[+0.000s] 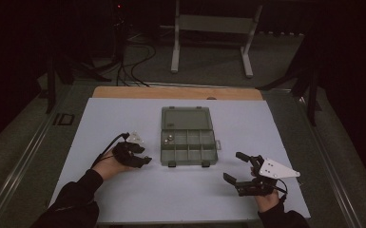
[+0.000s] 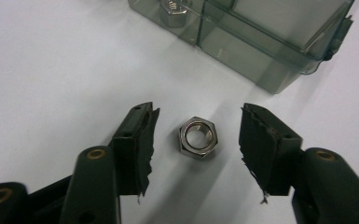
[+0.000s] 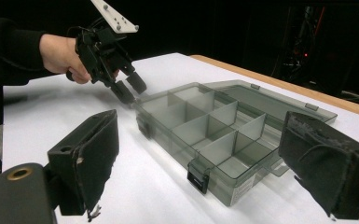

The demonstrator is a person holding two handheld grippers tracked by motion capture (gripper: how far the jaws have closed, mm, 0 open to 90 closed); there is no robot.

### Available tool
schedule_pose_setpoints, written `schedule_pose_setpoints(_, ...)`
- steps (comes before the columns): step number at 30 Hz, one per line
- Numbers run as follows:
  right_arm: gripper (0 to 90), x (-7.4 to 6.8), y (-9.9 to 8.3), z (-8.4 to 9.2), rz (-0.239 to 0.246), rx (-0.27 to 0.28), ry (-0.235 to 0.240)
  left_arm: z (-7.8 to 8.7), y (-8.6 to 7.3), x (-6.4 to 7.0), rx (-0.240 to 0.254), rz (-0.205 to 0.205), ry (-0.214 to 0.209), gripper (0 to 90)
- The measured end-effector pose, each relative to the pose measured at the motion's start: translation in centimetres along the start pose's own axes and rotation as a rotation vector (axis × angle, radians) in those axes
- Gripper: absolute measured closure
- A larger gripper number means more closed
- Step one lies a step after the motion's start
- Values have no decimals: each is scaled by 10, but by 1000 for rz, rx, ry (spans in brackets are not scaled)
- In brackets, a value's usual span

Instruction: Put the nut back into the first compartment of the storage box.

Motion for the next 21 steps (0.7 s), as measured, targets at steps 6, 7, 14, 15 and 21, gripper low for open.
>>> schedule_pose_setpoints(6,123,0,0,0,0,0,-1,-7,1,0,-25,-16,10,548)
schedule_pose_setpoints(7,123,0,0,0,0,1,0,-9,1,0,-32,-16,12,559)
schedule_pose_setpoints(14,123,0,0,0,1,-1,0,-9,2,2,-37,-24,34,619)
schedule_pose_setpoints(15,123,0,0,0,2,-2,-1,-9,2,3,-38,-34,38,635)
schedule_pose_setpoints(21,123,0,0,0,3,-3,-1,-9,4,6,-59,-47,50,693)
Point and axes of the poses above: each handheld gripper's, and its own axes: z roughly backward along the jaws, y roughly out of its top, x roughly to its right, the point moved 2 cm from there along -z, roughly forward along the jaws, and after that the axes turned 15 degrees about -x, right-handed, at the moved point
